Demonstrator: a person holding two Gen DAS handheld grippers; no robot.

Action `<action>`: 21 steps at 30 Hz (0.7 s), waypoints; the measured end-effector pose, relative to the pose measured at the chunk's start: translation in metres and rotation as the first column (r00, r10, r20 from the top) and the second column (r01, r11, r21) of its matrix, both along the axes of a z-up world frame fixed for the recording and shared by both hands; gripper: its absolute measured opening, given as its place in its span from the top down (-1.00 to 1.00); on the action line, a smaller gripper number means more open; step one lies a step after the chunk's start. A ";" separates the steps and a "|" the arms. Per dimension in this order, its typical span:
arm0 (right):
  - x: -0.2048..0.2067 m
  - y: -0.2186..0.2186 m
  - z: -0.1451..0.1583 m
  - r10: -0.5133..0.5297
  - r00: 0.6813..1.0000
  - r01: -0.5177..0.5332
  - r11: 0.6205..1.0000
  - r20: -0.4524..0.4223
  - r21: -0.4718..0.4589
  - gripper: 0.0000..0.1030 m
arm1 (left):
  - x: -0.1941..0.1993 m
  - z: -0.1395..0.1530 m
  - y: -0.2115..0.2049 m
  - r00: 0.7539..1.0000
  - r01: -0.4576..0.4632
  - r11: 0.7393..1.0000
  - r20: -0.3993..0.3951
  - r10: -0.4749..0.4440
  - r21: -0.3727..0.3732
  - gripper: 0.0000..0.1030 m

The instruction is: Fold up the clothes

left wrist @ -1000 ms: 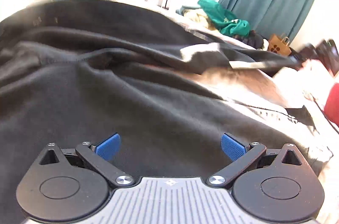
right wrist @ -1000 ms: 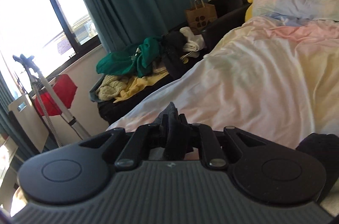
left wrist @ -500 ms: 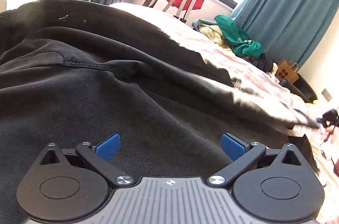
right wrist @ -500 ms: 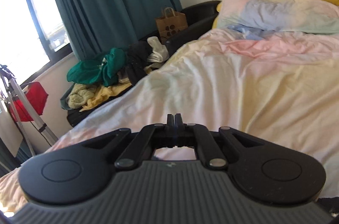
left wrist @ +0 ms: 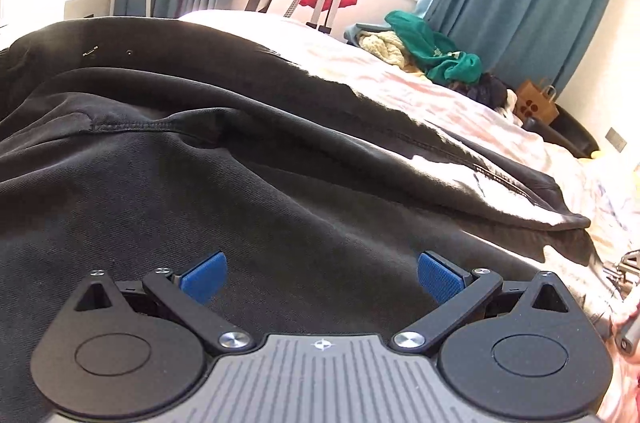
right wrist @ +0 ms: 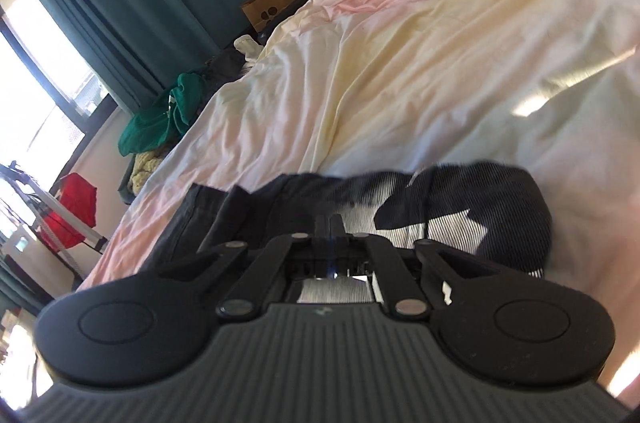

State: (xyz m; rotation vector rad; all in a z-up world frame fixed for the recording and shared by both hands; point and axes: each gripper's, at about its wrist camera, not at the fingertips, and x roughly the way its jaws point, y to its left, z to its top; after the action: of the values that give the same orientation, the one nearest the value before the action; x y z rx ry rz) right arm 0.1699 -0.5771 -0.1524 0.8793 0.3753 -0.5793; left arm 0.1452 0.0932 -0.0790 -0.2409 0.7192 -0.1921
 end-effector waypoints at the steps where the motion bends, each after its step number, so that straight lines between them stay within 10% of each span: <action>1: -0.009 0.007 0.002 0.011 1.000 -0.011 0.999 0.006 0.037 0.93 | -0.003 0.001 0.000 1.000 0.002 1.000 0.000 -0.002 0.005 -0.99; 13: -0.078 0.077 0.042 0.284 0.958 -0.287 0.951 0.038 0.117 0.89 | -0.045 0.012 -0.004 1.000 -0.016 0.998 0.014 0.015 0.057 -0.99; 21: -0.108 0.065 0.035 0.245 0.959 -0.276 0.922 0.144 0.272 0.84 | -0.085 0.036 0.053 0.983 -0.179 0.975 -0.070 0.171 -0.135 -0.99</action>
State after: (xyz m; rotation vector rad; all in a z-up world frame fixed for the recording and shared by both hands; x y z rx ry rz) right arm 0.0619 -0.5125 -0.1178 1.1169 0.4788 -0.2297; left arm 0.0603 0.1462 -0.0431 -0.4440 0.7391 -0.0680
